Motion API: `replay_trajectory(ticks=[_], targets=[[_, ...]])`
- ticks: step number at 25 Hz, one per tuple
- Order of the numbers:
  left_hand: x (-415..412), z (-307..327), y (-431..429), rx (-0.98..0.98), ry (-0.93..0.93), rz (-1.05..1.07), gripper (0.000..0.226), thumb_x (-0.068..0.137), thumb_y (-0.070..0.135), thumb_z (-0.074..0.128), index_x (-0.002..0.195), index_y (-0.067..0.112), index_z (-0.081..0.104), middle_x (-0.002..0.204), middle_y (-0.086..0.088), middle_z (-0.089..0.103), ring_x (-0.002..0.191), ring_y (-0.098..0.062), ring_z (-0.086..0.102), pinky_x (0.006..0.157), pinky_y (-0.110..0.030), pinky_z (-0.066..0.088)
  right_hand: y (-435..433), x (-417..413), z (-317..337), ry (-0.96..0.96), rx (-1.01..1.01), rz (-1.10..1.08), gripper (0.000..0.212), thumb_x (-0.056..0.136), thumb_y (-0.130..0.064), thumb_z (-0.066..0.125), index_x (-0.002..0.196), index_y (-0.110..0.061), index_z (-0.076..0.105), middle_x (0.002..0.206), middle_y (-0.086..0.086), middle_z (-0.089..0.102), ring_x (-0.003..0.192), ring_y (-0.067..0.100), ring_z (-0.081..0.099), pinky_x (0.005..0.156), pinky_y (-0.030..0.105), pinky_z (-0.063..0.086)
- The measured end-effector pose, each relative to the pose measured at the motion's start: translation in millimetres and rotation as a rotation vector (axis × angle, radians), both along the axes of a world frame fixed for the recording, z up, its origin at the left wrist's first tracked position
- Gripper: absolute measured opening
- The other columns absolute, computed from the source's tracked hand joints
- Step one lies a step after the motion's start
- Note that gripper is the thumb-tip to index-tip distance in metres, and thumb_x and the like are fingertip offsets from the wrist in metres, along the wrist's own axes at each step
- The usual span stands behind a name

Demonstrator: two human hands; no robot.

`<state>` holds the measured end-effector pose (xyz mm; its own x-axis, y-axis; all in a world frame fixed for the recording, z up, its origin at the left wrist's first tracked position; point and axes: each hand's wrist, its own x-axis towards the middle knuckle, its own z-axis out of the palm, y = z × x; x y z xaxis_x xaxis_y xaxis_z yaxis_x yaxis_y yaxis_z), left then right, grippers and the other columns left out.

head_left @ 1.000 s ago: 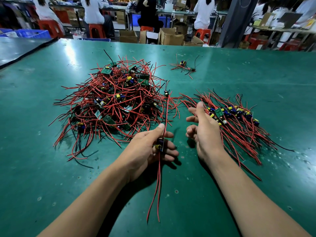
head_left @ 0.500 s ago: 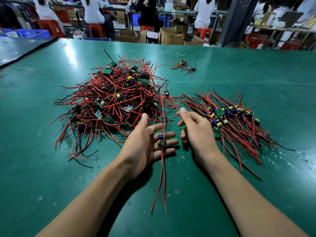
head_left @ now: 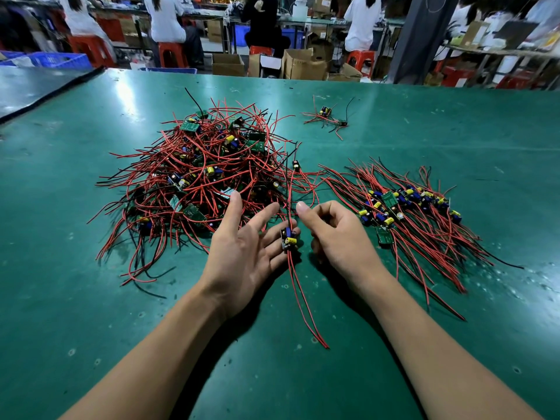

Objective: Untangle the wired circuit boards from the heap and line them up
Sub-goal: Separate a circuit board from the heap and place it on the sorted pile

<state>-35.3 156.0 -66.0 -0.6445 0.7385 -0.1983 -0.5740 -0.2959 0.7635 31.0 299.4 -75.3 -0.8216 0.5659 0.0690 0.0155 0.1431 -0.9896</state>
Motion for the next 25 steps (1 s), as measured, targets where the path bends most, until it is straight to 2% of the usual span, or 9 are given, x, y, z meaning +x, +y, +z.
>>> replay_trajectory(ticks=[3, 6, 8, 11, 13, 15, 17, 21, 25], targets=[[3, 0, 0, 0.003, 0.047, -0.058, 0.085, 0.086, 0.076, 0.026, 0.148, 0.02, 0.035, 0.131, -0.01, 0.064, 0.124, -0.024, 0.059, 0.11, -0.039, 0.041, -4, 5, 3, -0.114, 0.17, 0.094, 0.052, 0.065, -0.064, 0.077, 0.082, -0.021, 0.051, 0.072, -0.007, 0.06, 0.061, 0.012, 0.051, 0.059, 0.029, 0.042], [6, 2, -1, -0.004, 0.081, -0.135, 0.084, 0.084, 0.078, 0.024, 0.148, 0.025, 0.034, 0.134, -0.002, 0.063, 0.116, -0.02, 0.065, 0.092, -0.029, 0.054, -9, 8, 5, -0.169, 0.275, 0.141, 0.049, 0.071, -0.045, 0.085, 0.093, -0.017, 0.051, 0.084, 0.002, 0.073, 0.067, 0.019, 0.064, 0.06, 0.032, 0.048], [4, 1, -2, -0.007, 0.076, -0.135, 0.085, 0.082, 0.079, 0.026, 0.149, 0.025, 0.034, 0.136, -0.002, 0.061, 0.118, -0.019, 0.063, 0.101, -0.032, 0.047, -9, 7, 7, -0.14, 0.25, 0.112, 0.04, 0.074, -0.03, 0.086, 0.094, -0.016, 0.054, 0.088, 0.004, 0.073, 0.07, 0.021, 0.066, 0.067, 0.037, 0.053], [3, -1, 0, -0.017, 0.057, -0.102, 0.087, 0.077, 0.078, 0.032, 0.145, 0.024, 0.042, 0.136, -0.006, 0.061, 0.129, -0.021, 0.054, 0.116, -0.04, 0.032, -1, 6, 9, -0.157, 0.261, 0.048, 0.029, 0.076, -0.019, 0.084, 0.089, -0.02, 0.058, 0.081, -0.001, 0.065, 0.065, 0.009, 0.057, 0.066, 0.03, 0.049], [2, -2, 0, -0.052, 0.07, -0.079, 0.087, 0.074, 0.078, 0.033, 0.141, 0.024, 0.048, 0.135, -0.008, 0.061, 0.128, -0.021, 0.056, 0.115, -0.04, 0.034, 7, 7, 8, -0.157, 0.222, -0.025, 0.028, 0.076, -0.016, 0.085, 0.086, -0.021, 0.059, 0.079, -0.003, 0.063, 0.069, 0.012, 0.058, 0.069, 0.031, 0.052], [2, -2, 0, -0.089, 0.091, -0.081, 0.085, 0.077, 0.078, 0.03, 0.138, 0.023, 0.052, 0.135, -0.01, 0.06, 0.125, -0.021, 0.058, 0.114, -0.041, 0.036, 21, 8, 8, -0.161, 0.244, -0.145, 0.026, 0.076, -0.017, 0.085, 0.084, -0.022, 0.061, 0.077, -0.006, 0.064, 0.069, 0.009, 0.059, 0.068, 0.019, 0.051], [1, -2, 0, -0.103, 0.096, -0.093, 0.085, 0.08, 0.077, 0.027, 0.137, 0.02, 0.055, 0.135, -0.012, 0.06, 0.127, -0.023, 0.056, 0.114, -0.042, 0.036, 36, 12, 7, -0.206, 0.39, -0.277, 0.021, 0.078, -0.021, 0.084, 0.085, -0.023, 0.064, 0.079, -0.008, 0.067, 0.071, 0.007, 0.061, 0.066, 0.01, 0.045], [-1, -3, -1, -0.098, 0.096, -0.112, 0.087, 0.077, 0.077, 0.03, 0.132, 0.017, 0.061, 0.131, -0.01, 0.064, 0.131, -0.023, 0.052, 0.115, -0.043, 0.034, 52, 21, 10, -0.209, 0.566, -0.425, 0.009, 0.086, -0.024, 0.074, 0.091, -0.025, 0.068, 0.088, -0.004, 0.071, 0.085, 0.022, 0.066, 0.082, 0.036, 0.053], [-2, -5, -1, -0.091, 0.107, -0.126, 0.088, 0.077, 0.077, 0.029, 0.13, 0.015, 0.062, 0.129, -0.01, 0.065, 0.127, -0.023, 0.056, 0.114, -0.042, 0.035, 59, 27, 15, -0.198, 0.758, -0.597, 0.011, 0.092, -0.024, 0.066, 0.099, -0.023, 0.075, 0.102, 0.004, 0.07, 0.095, 0.031, 0.062, 0.079, 0.035, 0.046]])
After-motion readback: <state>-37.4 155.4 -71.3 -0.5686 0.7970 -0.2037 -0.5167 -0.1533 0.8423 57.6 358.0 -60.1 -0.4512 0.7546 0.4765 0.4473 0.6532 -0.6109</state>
